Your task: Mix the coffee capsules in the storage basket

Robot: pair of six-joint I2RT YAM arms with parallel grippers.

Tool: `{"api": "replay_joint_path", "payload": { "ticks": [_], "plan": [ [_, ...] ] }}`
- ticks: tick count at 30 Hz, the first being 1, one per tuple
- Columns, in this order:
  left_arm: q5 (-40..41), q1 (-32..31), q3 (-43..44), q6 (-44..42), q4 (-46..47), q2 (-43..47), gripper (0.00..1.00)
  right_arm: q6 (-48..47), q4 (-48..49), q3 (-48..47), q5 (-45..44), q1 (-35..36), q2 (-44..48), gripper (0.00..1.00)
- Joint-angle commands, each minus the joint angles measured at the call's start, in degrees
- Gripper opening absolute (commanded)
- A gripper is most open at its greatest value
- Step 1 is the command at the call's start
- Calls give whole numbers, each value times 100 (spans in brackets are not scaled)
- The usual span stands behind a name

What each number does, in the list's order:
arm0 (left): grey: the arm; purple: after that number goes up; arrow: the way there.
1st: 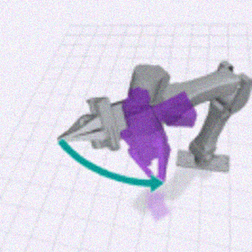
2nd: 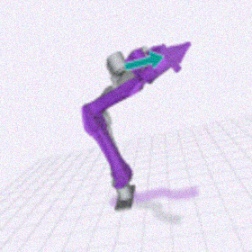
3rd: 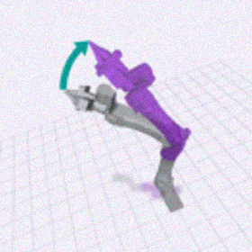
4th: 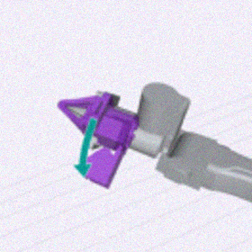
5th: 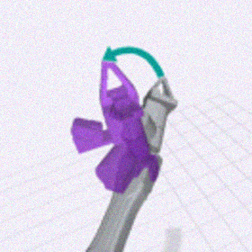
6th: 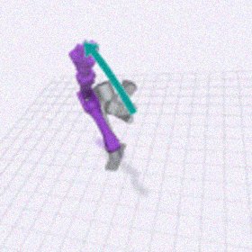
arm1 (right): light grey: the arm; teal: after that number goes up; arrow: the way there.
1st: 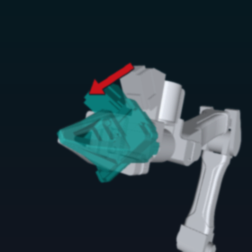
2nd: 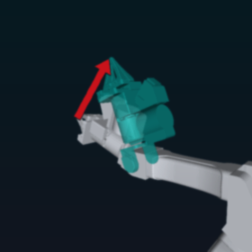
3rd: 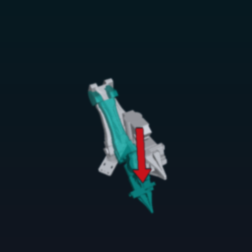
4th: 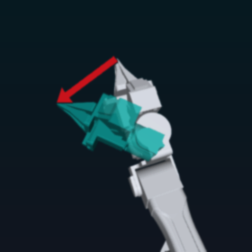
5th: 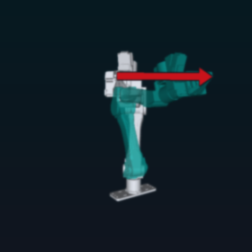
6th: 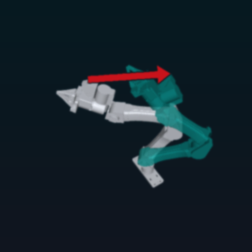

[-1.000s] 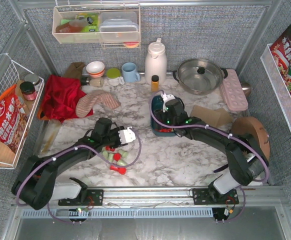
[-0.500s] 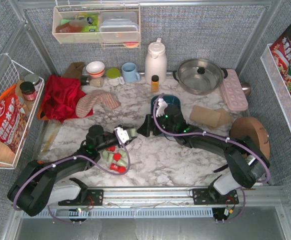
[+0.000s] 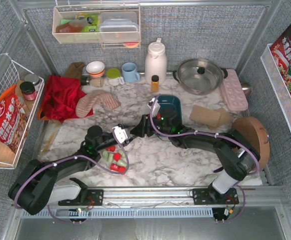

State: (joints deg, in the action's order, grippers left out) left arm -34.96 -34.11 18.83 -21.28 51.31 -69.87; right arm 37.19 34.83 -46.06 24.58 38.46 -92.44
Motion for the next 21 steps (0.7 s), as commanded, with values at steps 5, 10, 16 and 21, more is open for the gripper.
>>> {"api": "replay_joint_path", "payload": {
  "ticks": [5, 10, 16, 21],
  "plan": [
    [5, -8, 14, 72, 396, 27, 55, 47, 239, -44, 98, 38, -26, 23],
    [239, -13, 202, -14, -147, 93, 98, -415, -612, -60, -497, -45, 337, 15],
    [906, -10, 337, -118, -647, 402, 99, -1519, -2179, -126, -2344, -312, 990, 15],
    [1626, -8, 322, -40, -657, 608, 99, -1942, -2660, -120, -3428, -600, 1272, 15]
  ]
}}
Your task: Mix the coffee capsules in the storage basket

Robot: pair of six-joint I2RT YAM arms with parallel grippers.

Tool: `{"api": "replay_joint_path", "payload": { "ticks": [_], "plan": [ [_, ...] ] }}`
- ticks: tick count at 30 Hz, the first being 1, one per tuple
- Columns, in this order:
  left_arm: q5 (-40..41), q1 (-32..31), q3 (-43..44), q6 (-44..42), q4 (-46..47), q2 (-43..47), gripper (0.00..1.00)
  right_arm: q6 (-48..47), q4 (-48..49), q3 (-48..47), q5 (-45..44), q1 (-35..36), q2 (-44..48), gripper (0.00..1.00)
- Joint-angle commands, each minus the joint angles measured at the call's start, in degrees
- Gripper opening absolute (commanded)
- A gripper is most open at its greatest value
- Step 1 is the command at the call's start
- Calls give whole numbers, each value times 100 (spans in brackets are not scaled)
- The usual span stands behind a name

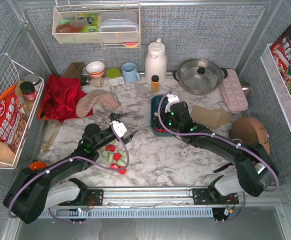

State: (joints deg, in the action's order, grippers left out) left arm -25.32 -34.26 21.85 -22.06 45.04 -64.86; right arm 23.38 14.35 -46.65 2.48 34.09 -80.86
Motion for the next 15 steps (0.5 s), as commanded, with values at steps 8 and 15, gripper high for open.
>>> {"api": "replay_joint_path", "payload": {
  "ticks": [8, 15],
  "plan": [
    [1537, 7, 65, 284, -54, 198, 99, -941, -957, -464, -1813, -534, -649, 29],
    [2041, 6, 96, 578, -89, 315, 99, -1019, -1364, -893, -1575, -614, -1187, 81]
  ]
}}
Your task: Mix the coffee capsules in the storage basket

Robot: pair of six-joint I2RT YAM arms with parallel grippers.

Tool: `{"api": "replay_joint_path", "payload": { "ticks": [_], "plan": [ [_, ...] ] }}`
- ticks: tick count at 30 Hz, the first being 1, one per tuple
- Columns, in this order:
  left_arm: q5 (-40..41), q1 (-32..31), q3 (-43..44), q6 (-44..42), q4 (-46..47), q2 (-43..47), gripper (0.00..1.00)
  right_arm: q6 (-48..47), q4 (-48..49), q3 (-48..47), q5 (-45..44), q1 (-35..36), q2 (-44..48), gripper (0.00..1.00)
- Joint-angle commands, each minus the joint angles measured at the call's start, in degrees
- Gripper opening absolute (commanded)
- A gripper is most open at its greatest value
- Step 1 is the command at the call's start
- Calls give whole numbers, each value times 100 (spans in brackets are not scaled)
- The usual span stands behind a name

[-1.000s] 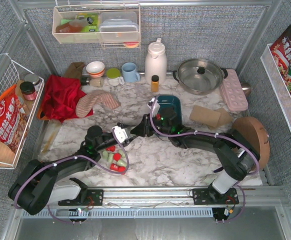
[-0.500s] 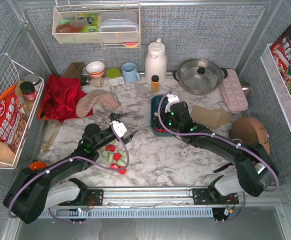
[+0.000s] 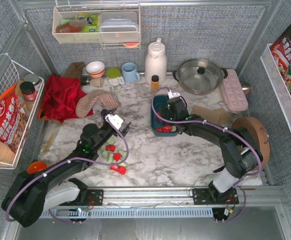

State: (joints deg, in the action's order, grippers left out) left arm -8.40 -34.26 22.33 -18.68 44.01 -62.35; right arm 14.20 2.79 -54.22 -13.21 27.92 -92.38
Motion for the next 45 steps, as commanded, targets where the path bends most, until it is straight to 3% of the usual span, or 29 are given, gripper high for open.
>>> {"api": "replay_joint_path", "payload": {
  "ticks": [1, 4, 10, 13, 15, 20, 23, 25, 30, 37, 45],
  "plan": [
    [381, 7, 56, 280, 13, 72, 99, -101, -204, -115, -19, 3, 22, 86],
    [536, 6, 70, 352, 3, 130, 99, -116, -183, 7, -88, 3, 269, 93],
    [855, 7, 86, 573, -18, 204, 99, -86, -147, 226, -41, 3, 816, 94],
    [1329, 7, 266, 1195, -297, 212, 99, -67, -146, 316, -41, 3, 1097, 94],
    [1910, 3, 653, 1953, -1111, 243, 99, -58, -155, 362, -20, 5, 1225, 94],
    [2984, 7, 2081, 3709, -4203, 50, 99, -5, -113, 438, 85, 36, 1371, 95],
    [3762, 7, 2213, 4737, -5493, -102, 99, 19, -112, 421, 137, 70, 1325, 97],
    [3863, 8, 2090, 5136, -5950, -115, 99, 38, -120, 404, 182, 86, 1281, 99],
    [3593, 8, 1746, 5381, -6256, -59, 99, 65, -103, 394, 288, 121, 1208, 99],
    [3097, 5, 1623, 5601, -6067, -513, 69, 75, -120, 376, 328, 161, 1160, 99],
    [2818, 2, 1908, 5822, -6024, -1505, 66, 75, -112, 373, 357, 183, 1128, 99]
  ]
}}
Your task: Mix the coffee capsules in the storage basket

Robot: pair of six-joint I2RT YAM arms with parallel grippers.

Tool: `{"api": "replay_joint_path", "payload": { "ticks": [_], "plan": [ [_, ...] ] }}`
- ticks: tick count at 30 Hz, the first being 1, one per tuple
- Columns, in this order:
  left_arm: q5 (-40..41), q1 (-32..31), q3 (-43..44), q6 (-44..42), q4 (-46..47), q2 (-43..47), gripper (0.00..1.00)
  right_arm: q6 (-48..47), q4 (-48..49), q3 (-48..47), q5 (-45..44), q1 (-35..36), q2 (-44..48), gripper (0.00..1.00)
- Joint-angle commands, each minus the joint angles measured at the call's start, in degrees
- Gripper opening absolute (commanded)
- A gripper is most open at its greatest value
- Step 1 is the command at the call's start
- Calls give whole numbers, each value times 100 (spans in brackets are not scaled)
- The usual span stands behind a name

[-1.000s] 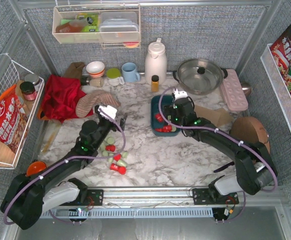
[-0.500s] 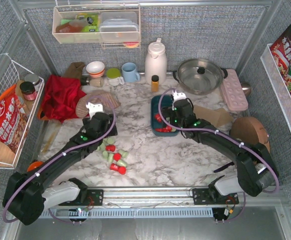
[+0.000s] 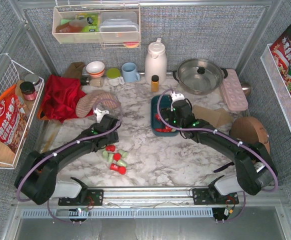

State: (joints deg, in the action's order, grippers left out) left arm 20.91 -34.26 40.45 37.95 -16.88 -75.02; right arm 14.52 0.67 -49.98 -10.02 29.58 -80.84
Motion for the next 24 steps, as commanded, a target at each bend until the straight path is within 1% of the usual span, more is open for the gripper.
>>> {"api": "replay_joint_path", "payload": {
  "ticks": [1, 10, 14, 19, 21, 24],
  "plan": [
    [-99, 10, 109, 162, 104, -303, 66, 42, 100, -54, 36, 21, -24, 99],
    [-168, 7, 143, 234, 218, -701, 61, 24, 100, -64, 61, 30, -44, 99],
    [-208, 12, 101, 225, 268, -746, 55, 24, 92, -65, 71, 39, -46, 99],
    [-352, 7, 125, 147, 404, -579, 44, 24, 86, -73, 80, 52, -29, 99],
    [-493, 1, 147, 84, 508, -476, 42, 31, 83, -73, 101, 56, -20, 99],
    [-708, -6, 172, -51, 792, -267, 40, 46, 83, -91, 242, 64, 3, 99]
  ]
}}
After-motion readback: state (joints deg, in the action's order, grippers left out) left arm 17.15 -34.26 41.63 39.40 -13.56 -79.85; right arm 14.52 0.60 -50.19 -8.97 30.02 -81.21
